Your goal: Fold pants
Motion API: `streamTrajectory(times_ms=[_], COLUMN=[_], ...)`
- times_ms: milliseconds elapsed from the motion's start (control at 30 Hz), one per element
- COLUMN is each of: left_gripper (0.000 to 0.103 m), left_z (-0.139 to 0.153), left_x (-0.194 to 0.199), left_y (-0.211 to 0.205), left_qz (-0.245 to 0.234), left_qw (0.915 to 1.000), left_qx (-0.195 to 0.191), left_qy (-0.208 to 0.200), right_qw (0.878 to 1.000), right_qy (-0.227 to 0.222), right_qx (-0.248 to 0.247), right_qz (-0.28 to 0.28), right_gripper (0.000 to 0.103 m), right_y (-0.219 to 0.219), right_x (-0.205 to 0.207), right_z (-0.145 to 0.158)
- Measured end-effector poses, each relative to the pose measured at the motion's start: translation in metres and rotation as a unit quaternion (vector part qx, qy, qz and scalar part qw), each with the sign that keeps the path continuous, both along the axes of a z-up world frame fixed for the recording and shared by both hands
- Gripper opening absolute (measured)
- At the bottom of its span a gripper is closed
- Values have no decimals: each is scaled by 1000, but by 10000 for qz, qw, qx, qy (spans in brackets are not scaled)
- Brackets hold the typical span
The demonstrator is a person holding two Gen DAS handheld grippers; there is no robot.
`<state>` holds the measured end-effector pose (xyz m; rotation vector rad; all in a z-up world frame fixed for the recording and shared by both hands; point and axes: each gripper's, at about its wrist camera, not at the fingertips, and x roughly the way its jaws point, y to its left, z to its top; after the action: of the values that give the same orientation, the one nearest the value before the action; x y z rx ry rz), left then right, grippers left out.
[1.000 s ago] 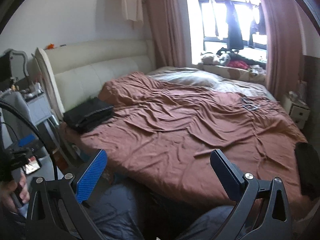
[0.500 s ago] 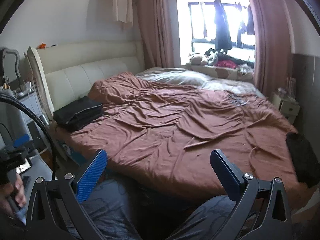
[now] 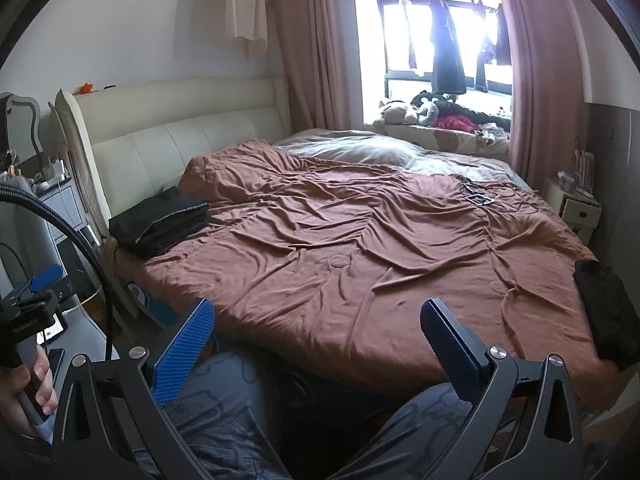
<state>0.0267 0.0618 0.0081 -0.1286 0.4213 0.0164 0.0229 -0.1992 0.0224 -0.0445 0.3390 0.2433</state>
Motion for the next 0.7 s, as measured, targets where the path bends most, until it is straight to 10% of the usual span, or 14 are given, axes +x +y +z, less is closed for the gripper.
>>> streamTrajectory(times_ms=[700], left_gripper=[103], left_z=[5], left_x=[-9], left_y=[-5], left_qz=[-95], left_qw=[9999], left_qx=[-16], left_qy=[-70], right_qw=[10000], right_qy=[25], right_qx=[-6], right_qz=[6], right_gripper=[103], right_y=[-2], right_x=[-7], right_z=[0])
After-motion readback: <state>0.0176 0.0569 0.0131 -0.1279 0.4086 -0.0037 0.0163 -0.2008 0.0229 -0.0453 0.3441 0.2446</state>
